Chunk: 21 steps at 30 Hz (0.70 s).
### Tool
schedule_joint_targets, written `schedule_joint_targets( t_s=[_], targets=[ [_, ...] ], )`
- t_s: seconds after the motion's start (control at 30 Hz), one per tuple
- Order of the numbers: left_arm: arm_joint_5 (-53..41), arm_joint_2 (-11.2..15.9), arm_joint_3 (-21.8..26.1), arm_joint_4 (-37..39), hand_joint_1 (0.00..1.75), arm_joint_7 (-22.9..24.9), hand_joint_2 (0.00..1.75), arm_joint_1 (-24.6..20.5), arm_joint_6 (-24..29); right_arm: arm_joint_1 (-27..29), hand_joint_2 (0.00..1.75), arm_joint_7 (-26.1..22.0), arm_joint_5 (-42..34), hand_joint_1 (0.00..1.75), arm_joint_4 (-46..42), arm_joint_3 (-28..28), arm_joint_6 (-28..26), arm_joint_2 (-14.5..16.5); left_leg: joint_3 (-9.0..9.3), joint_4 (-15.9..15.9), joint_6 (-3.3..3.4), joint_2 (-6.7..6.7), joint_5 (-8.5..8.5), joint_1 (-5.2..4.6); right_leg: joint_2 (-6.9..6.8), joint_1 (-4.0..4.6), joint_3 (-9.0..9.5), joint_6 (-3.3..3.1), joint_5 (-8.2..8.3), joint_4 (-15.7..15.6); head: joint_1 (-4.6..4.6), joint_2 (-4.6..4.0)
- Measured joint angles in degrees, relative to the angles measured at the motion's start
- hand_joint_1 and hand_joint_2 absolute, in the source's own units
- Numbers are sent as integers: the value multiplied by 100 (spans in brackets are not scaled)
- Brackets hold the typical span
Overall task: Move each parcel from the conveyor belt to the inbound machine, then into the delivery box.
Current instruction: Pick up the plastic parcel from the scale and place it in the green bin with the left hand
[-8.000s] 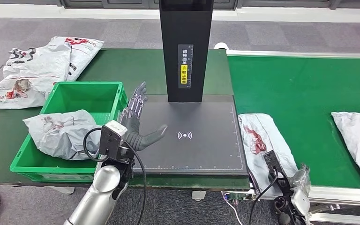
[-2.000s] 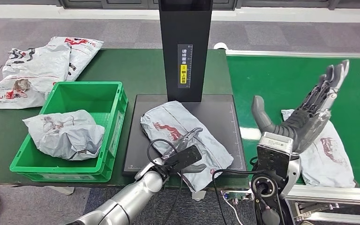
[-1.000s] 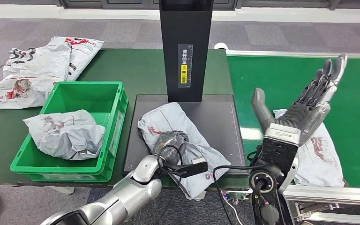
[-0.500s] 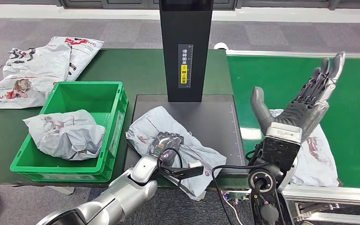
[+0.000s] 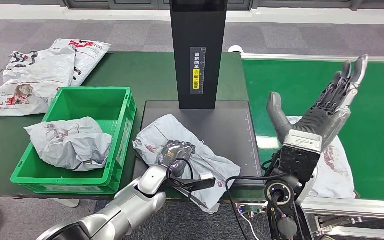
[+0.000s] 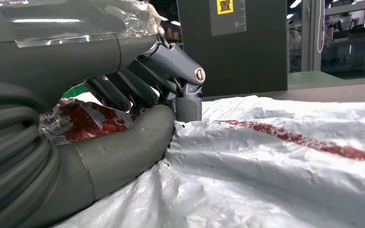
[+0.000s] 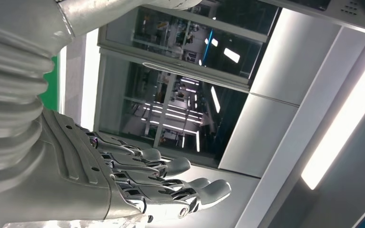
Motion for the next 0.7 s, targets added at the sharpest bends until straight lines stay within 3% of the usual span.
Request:
schedule_joint_targets(
  t_s=[0.2,0.7],
  targets=[
    [-408,126,140,-410,175,70,175,-52,275,1,175,-91,44,0,0,-1,0,-4,0,0,-1,0,1,0,0,0,0,0,1,0,0,-1],
    [-1224,920,983,-3379,175,115,175,130,434,236,175,-434,50,0,-50,-253,-4,-31,0,0,-1,-1,1,1,1,1,-2,-1,0,1,0,0]
  ],
)
